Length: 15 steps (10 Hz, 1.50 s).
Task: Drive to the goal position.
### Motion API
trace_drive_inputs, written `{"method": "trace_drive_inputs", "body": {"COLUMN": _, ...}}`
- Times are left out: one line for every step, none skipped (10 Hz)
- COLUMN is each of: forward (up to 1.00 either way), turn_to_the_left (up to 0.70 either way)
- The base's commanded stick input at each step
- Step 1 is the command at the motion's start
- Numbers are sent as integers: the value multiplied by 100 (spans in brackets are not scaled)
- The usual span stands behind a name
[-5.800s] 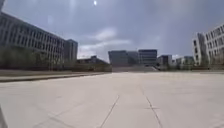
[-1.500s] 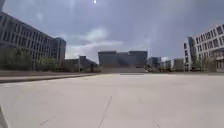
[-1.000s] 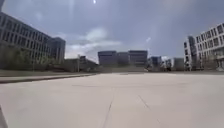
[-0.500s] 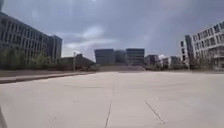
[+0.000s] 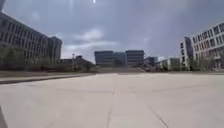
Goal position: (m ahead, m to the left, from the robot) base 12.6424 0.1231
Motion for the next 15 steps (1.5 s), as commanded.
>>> {"method": "trace_drive_inputs", "body": {"forward": 100, "turn_to_the_left": 0}}
{"method": "trace_drive_inputs", "body": {"forward": 100, "turn_to_the_left": 0}}
{"method": "trace_drive_inputs", "body": {"forward": 100, "turn_to_the_left": 0}}
{"method": "trace_drive_inputs", "body": {"forward": 100, "turn_to_the_left": 0}}
{"method": "trace_drive_inputs", "body": {"forward": 100, "turn_to_the_left": 0}}
{"method": "trace_drive_inputs", "body": {"forward": 100, "turn_to_the_left": 0}}
{"method": "trace_drive_inputs", "body": {"forward": 100, "turn_to_the_left": 0}}
{"method": "trace_drive_inputs", "body": {"forward": 100, "turn_to_the_left": 0}}
{"method": "trace_drive_inputs", "body": {"forward": 100, "turn_to_the_left": 0}}
{"method": "trace_drive_inputs", "body": {"forward": 100, "turn_to_the_left": 0}}
{"method": "trace_drive_inputs", "body": {"forward": 100, "turn_to_the_left": 0}}
{"method": "trace_drive_inputs", "body": {"forward": 100, "turn_to_the_left": 0}}
{"method": "trace_drive_inputs", "body": {"forward": 100, "turn_to_the_left": 0}}
{"method": "trace_drive_inputs", "body": {"forward": 100, "turn_to_the_left": 0}}
{"method": "trace_drive_inputs", "body": {"forward": 100, "turn_to_the_left": 0}}
